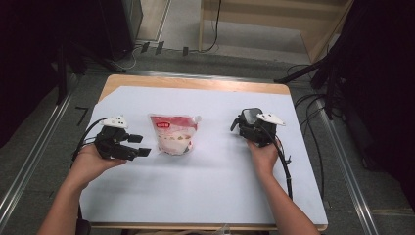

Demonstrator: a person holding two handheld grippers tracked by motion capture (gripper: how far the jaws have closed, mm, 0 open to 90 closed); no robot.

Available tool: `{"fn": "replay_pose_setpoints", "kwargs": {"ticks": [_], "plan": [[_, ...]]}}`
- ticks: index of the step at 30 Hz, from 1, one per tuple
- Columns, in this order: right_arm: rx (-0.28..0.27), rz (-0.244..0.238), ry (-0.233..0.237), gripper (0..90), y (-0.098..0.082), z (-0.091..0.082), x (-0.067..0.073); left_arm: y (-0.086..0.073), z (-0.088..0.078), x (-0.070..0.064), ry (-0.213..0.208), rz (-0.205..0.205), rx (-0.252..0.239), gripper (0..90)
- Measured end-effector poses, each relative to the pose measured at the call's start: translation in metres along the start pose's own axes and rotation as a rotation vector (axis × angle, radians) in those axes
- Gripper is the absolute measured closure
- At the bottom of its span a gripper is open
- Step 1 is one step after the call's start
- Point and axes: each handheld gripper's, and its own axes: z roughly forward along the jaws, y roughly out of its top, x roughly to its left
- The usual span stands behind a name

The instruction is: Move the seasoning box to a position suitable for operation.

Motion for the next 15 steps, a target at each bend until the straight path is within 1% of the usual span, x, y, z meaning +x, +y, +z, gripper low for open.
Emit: {"fn": "replay_pose_setpoints", "kwargs": {"ticks": [3,5,6,7,8,9,10,12,14,15], "plan": [[0.002,-0.003,0.002,15.7,0.002,-0.002,0.0,0.001,-0.002,0.0,0.004,0.007,-0.008,35.4],[0.004,0.001,0.003,15.7,0.003,-0.004,0.001,0.001,-0.004,0.0,0.01,0.01,-0.004,35.2],[-0.004,-0.014,0.012,15.7,0.005,-0.006,0.0,0.001,-0.005,0.0,0.005,0.008,-0.013,35.2],[0.001,-0.004,0.014,15.7,0.006,-0.008,0.001,0.001,-0.006,-0.001,0.009,0.004,-0.016,35.2],[0.001,-0.01,0.029,15.7,0.009,-0.012,0.003,0.001,-0.008,-0.001,0.006,0.01,-0.016,35.2],[0.001,-0.01,0.029,15.7,0.009,-0.012,0.003,0.001,-0.009,-0.002,0.005,0.013,-0.022,35.2],[0.005,-0.014,0.046,15.7,0.012,-0.017,0.005,0.001,-0.011,-0.004,0.001,0.012,-0.023,35.3],[0.007,-0.018,0.062,15.7,0.013,-0.021,0.007,0.002,-0.013,-0.007,-0.001,0.018,-0.022,35.3],[0.011,-0.036,0.076,15.7,0.015,-0.027,0.01,0.001,-0.016,-0.01,0.002,0.036,-0.014,35.3],[0.011,-0.042,0.09,15.7,0.016,-0.031,0.012,0.001,-0.016,-0.012,-0.005,0.039,-0.018,35.3]]}}
